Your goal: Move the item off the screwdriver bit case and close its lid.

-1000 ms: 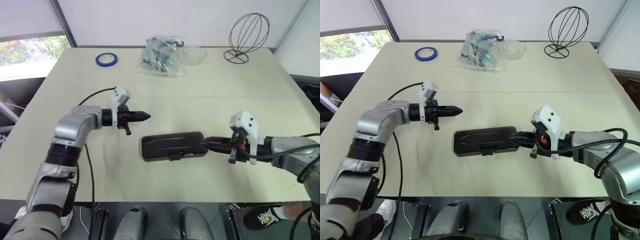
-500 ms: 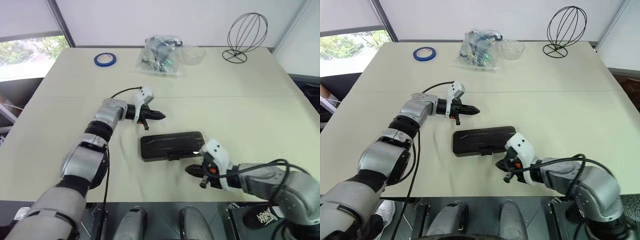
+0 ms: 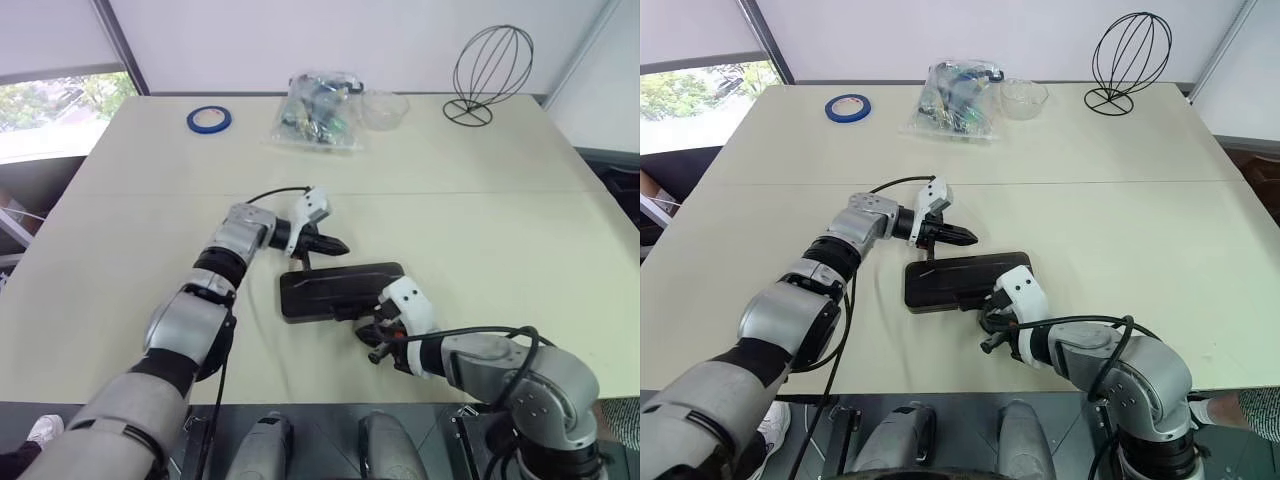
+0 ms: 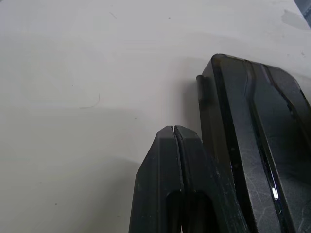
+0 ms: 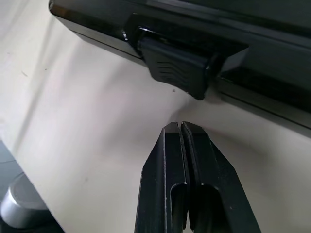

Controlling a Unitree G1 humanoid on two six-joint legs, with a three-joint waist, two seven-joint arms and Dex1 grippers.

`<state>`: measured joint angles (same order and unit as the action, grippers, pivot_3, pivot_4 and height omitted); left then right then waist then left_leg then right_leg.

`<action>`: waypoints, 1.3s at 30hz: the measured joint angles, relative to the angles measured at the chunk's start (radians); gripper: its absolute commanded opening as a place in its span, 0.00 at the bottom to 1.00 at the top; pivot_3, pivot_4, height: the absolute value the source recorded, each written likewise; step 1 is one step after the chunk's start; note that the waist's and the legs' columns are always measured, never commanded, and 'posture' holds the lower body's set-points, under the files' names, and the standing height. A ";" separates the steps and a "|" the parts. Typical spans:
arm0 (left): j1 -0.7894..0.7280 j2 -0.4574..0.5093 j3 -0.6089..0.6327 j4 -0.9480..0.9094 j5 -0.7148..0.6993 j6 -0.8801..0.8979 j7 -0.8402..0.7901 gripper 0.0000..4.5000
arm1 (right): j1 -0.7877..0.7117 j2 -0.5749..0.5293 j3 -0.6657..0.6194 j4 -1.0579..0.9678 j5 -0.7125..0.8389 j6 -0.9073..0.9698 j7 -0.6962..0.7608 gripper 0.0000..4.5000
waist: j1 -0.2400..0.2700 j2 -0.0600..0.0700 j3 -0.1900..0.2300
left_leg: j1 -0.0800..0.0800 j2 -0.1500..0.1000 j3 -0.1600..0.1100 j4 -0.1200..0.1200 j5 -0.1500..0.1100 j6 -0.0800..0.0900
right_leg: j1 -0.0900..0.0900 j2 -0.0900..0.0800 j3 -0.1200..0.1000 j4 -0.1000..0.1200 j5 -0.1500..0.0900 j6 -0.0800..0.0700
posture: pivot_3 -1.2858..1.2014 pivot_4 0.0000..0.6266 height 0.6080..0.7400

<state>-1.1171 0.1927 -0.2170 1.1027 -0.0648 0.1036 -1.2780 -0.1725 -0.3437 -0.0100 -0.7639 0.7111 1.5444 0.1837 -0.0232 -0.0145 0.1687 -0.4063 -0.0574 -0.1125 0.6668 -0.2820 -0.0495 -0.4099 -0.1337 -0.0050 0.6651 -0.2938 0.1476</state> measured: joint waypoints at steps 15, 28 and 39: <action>0.030 -0.011 0.003 -0.033 0.013 -0.005 -0.055 0.00 | -0.038 0.118 0.069 0.033 -0.117 -0.019 -0.081 0.01 | -0.023 0.000 0.000 | 0.000 0.000 -0.001 0.000 0.000 0.000 | -0.001 0.000 0.000 0.001 0.000 0.000 | 0.52 0.24 0.82; 0.130 -0.005 0.003 -0.227 0.035 -0.001 -0.060 0.00 | -0.026 0.131 0.173 0.036 -0.197 -0.089 -0.099 0.01 | -0.027 0.000 -0.002 | 0.008 0.001 -0.002 -0.002 -0.001 0.002 | 0.004 0.001 0.001 0.001 0.000 0.000 | 0.52 0.24 0.82; 0.218 0.014 -0.002 -0.322 0.079 -0.017 -0.030 0.00 | -0.037 0.123 0.236 0.064 -0.216 -0.130 -0.098 0.01 | -0.039 0.000 -0.004 | 0.014 0.002 -0.003 -0.003 -0.005 0.008 | 0.007 0.002 0.002 0.001 0.000 0.000 | 0.52 0.24 0.82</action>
<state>-0.8990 0.2072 -0.2194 0.7812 0.0143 0.0871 -1.3084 -0.2099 -0.2210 0.2261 -0.7003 0.4954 1.4145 0.0857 -0.0625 -0.0141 0.1644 -0.3919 -0.0559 -0.1160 0.6634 -0.2865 -0.0416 -0.4025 -0.1316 -0.0029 0.6662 -0.2939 0.1474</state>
